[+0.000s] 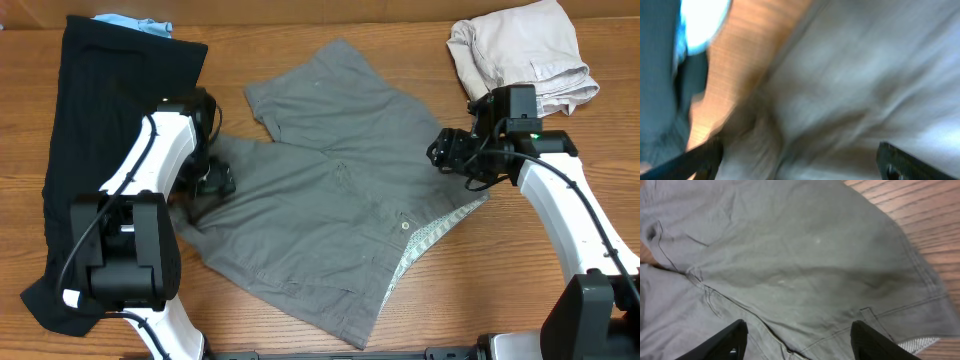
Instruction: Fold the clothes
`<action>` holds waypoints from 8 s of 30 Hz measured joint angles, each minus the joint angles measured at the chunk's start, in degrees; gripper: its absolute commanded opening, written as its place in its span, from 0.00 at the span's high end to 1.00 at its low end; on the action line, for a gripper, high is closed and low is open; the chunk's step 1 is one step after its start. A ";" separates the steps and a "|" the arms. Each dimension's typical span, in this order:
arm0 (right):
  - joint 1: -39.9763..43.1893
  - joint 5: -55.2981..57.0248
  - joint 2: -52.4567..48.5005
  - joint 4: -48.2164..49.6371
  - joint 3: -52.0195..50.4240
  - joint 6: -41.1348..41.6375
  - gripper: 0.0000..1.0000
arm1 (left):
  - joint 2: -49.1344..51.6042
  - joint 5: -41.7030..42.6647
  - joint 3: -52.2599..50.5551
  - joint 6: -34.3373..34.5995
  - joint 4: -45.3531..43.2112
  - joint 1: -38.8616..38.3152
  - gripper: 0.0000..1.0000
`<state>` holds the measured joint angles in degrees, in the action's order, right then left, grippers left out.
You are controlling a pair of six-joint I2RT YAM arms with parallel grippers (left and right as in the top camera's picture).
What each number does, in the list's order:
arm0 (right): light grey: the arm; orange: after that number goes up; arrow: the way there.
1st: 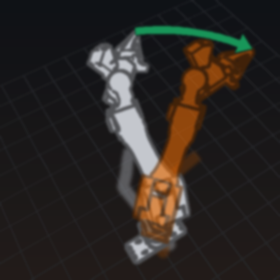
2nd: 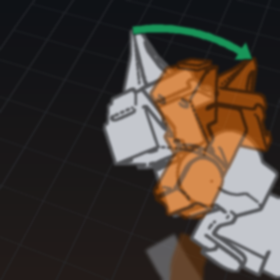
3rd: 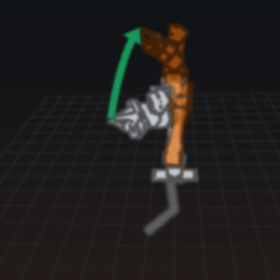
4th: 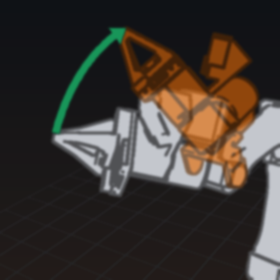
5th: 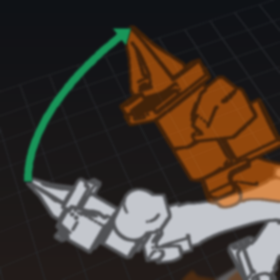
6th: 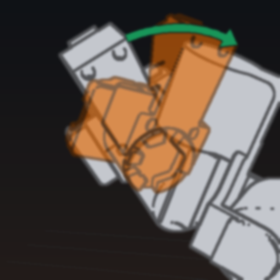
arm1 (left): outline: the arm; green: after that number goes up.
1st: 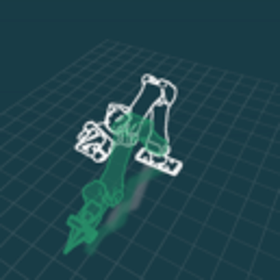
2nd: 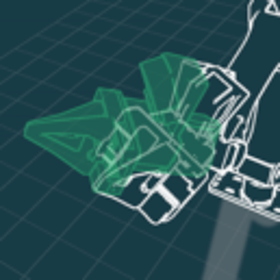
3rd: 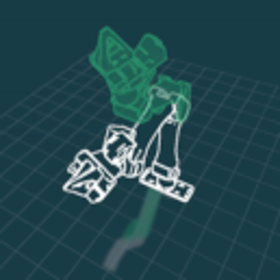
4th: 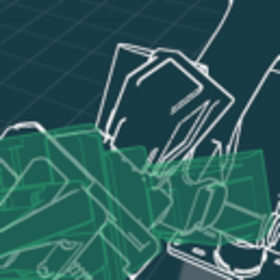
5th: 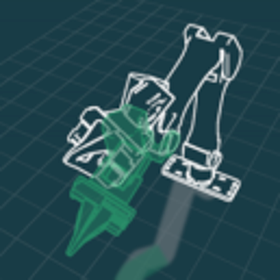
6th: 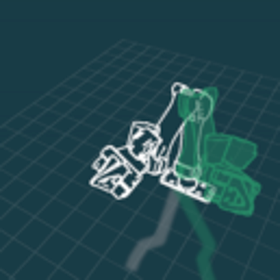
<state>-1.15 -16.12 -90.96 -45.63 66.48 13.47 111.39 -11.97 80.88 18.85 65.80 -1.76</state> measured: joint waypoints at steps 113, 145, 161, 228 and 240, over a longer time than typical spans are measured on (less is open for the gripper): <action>-6.01 13.25 -34.84 19.12 20.76 2.78 0.42 | 20.37 12.20 16.22 -15.87 -38.73 -2.80 0.26; -5.97 11.98 -30.82 10.84 28.39 -1.57 0.00 | 23.76 9.05 49.11 -6.78 7.34 -0.31 0.21; -5.64 -1.25 13.42 -25.03 40.79 -2.97 0.00 | 11.65 25.59 81.79 -11.89 30.73 -2.34 0.00; -10.58 8.96 17.94 -21.92 -15.58 30.51 0.23 | -30.86 6.99 -44.65 42.73 -22.18 -3.06 0.96; -10.58 8.39 17.94 -3.78 -30.91 36.68 0.34 | -30.86 7.08 -44.65 41.16 -22.25 -3.06 0.96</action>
<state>-11.73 -7.73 -73.01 -49.41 35.57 50.15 80.53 -4.89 36.23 60.01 43.55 -4.82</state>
